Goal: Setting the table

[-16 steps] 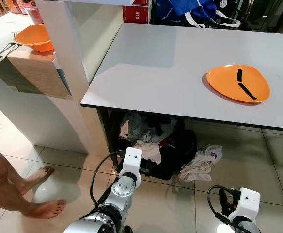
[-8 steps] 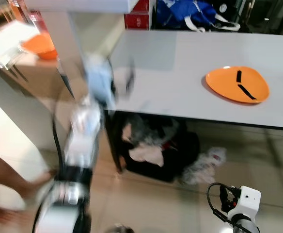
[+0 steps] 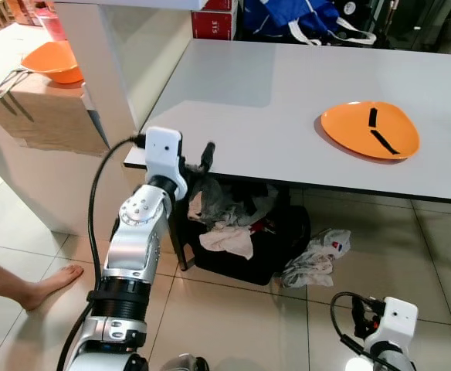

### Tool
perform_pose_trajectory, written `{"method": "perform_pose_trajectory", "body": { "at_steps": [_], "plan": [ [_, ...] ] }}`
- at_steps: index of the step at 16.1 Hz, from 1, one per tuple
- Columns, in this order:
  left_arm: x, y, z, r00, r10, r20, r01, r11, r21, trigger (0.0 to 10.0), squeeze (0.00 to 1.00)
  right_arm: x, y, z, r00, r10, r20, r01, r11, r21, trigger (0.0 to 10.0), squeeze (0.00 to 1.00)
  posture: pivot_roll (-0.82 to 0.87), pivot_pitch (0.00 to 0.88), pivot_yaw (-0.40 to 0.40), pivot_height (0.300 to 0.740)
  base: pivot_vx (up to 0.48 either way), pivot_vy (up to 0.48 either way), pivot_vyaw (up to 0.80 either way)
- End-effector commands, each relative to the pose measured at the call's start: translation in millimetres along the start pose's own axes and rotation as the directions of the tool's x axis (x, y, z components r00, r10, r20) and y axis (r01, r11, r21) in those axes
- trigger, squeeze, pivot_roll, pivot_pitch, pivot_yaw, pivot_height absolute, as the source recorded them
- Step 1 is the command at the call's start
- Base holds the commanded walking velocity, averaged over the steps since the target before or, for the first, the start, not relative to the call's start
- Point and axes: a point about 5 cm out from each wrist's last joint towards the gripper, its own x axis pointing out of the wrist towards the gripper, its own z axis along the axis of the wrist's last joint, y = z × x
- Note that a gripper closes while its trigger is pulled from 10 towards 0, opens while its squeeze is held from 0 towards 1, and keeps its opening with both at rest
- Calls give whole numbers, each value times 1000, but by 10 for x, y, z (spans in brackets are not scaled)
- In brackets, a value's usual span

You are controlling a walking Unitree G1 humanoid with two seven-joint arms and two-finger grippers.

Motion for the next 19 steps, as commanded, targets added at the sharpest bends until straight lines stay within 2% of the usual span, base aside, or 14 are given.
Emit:
{"method": "perform_pose_trajectory", "body": {
  "at_steps": [1,2,3,4,5,7,8,9,10,12,13,16,19],
  "plan": [
    [-29,29,-76,998,26,-49,-28,998,-52,10000,0,174,92,557,961,22,276,-19,1000,-15,10000,0,-14,0,58,735,0,0,0],
    [-19,-23,-52,999,-3,-43,1,999,-53,10000,0,66,403,1822,756,115,645,-87,993,-75,10000,0,-8,0,58,735,0,0,0],
    [-13,-52,-28,999,-19,-32,17,999,-45,10000,0,-101,551,2114,684,160,711,-129,987,-97,10000,0,-8,0,58,735,0,0,0],
    [8,-104,19,998,-46,-34,44,996,-73,10000,0,-167,754,2177,669,248,700,-237,965,-116,10000,0,-4,0,59,735,0,0,0],
    [38,-141,41,997,-70,-45,65,993,-103,10000,0,-154,860,2174,666,307,680,-299,945,-134,10000,0,-2,0,60,735,0,0,0],
    [74,-172,65,995,-91,-50,87,994,-73,10000,0,-132,930,2200,658,350,667,-334,929,-158,10000,0,-3,0,63,735,0,0,0],
    [101,-181,16,993,-88,-83,81,993,-80,10000,0,-200,932,2241,694,344,632,-326,933,-150,10000,0,-4,0,64,735,0,0,0],
    [106,-184,19,993,-87,-80,81,994,-72,10000,0,-234,939,2261,703,345,622,-327,933,-148,10000,0,-8,0,65,735,0,0,0],
    [107,-188,55,994,-88,-57,87,996,-29,10000,0,-286,941,2277,717,343,606,-326,935,-143,10000,0,-10,0,66,735,0,0,0],
    [91,-96,84,998,-54,-37,55,998,22,10000,0,-287,873,2128,762,317,565,-299,946,-128,10000,0,-12,0,68,735,0,0,0],
    [65,-75,39,997,-52,-49,54,998,27,10000,0,-283,866,2083,766,318,559,-292,946,-138,10000,0,-17,0,72,735,0,0,0],
    [36,-155,-51,997,-70,-44,69,997,-23,10000,0,-256,940,2081,764,330,554,-308,942,-136,10000,0,-16,0,74,735,0,0,0],
    [44,-79,-168,996,-38,-82,36,999,-23,10000,0,-217,991,2052,780,333,530,-309,941,-137,10000,0,-14,0,75,735,0,0,0]
  ]
}}
